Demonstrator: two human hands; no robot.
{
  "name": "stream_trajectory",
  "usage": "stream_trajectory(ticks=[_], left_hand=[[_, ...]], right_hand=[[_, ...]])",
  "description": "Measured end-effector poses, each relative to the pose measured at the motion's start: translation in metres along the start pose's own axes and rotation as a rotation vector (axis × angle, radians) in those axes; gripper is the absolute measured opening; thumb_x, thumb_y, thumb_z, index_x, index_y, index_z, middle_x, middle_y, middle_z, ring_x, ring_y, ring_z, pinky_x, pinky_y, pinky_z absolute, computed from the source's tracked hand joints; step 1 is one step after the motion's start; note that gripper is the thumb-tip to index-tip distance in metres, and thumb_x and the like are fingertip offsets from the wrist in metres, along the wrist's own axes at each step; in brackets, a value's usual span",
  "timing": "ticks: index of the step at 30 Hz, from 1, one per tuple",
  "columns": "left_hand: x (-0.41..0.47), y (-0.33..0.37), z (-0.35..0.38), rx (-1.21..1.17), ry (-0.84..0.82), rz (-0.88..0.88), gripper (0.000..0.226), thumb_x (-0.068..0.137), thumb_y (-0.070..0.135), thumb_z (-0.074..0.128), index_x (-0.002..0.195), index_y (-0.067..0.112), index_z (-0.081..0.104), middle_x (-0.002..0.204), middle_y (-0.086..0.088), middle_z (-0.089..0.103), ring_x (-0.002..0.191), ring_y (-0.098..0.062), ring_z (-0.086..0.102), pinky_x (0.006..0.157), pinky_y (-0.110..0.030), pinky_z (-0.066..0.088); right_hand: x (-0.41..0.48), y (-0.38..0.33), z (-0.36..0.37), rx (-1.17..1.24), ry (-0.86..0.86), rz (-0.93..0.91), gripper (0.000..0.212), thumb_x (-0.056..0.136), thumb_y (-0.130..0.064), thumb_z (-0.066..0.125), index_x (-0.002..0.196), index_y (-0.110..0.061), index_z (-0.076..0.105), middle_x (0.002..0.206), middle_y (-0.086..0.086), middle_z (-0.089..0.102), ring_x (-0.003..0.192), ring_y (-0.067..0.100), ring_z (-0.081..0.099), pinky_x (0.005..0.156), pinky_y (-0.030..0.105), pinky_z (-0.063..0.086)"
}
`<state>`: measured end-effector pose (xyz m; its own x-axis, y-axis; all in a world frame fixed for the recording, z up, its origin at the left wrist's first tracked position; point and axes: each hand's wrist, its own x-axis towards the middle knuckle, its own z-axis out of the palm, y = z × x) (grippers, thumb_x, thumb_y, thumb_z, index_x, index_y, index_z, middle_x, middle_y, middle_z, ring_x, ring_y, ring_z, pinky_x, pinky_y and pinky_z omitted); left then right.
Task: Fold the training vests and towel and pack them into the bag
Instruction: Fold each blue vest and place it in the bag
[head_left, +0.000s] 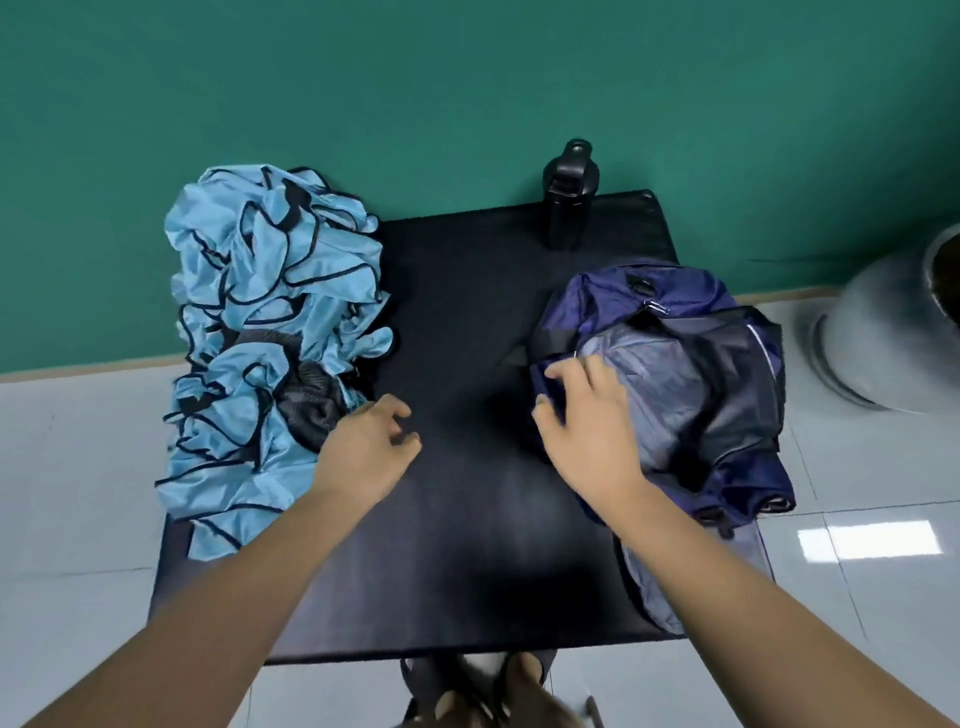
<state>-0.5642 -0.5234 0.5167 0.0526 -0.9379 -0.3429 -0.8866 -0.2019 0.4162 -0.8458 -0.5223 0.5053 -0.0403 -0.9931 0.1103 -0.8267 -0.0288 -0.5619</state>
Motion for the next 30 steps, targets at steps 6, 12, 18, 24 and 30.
stream_trajectory(ticks=[6,12,18,24,30], left_hand=[[-0.026,-0.104,-0.002,0.105,0.08,-0.026,0.041,0.082,0.021,0.081,0.122,0.02,0.069,0.111,-0.002,0.062,0.105,-0.026,0.062,0.081,-0.038,0.054],[-0.044,-0.185,0.025,0.059,0.138,-0.042,0.061,0.078,0.039,0.089,0.13,0.024,0.06,0.107,0.005,0.059,0.098,-0.025,0.064,0.078,-0.042,0.056],[-0.04,-0.213,0.083,0.01,0.336,0.074,0.063,0.082,0.066,0.076,0.125,0.025,0.056,0.101,0.013,0.053,0.094,-0.019,0.057,0.079,-0.04,0.05],[-0.031,-0.222,0.12,0.12,0.591,0.177,0.016,0.099,0.039,0.064,0.102,0.024,0.071,0.096,0.012,0.061,0.089,-0.024,0.054,0.075,-0.05,0.046],[-0.033,-0.214,0.124,0.055,0.67,0.189,0.013,0.097,0.032,0.069,0.104,0.024,0.076,0.096,0.014,0.066,0.089,-0.02,0.06,0.079,-0.049,0.047]], right_hand=[[-0.036,-0.07,0.098,0.028,-0.146,-0.072,0.023,0.096,-0.029,0.065,0.116,-0.02,0.059,0.117,-0.002,0.053,0.102,0.024,0.052,0.091,0.044,0.044],[-0.06,-0.114,0.177,0.113,-0.321,-0.136,0.028,0.099,-0.043,0.059,0.119,-0.023,0.06,0.116,-0.007,0.053,0.107,0.019,0.052,0.098,0.043,0.046],[-0.065,-0.11,0.247,0.203,-0.413,-0.277,0.043,0.095,-0.055,0.068,0.128,-0.028,0.062,0.12,-0.014,0.054,0.112,0.012,0.05,0.102,0.037,0.045],[-0.071,-0.086,0.272,0.268,-0.21,-0.469,0.014,0.109,-0.031,0.062,0.102,-0.021,0.069,0.102,-0.012,0.058,0.094,0.015,0.051,0.087,0.038,0.045],[-0.073,-0.08,0.267,0.382,-0.159,-0.44,0.015,0.11,-0.027,0.058,0.096,-0.021,0.06,0.097,-0.014,0.057,0.091,0.014,0.05,0.091,0.04,0.04]])
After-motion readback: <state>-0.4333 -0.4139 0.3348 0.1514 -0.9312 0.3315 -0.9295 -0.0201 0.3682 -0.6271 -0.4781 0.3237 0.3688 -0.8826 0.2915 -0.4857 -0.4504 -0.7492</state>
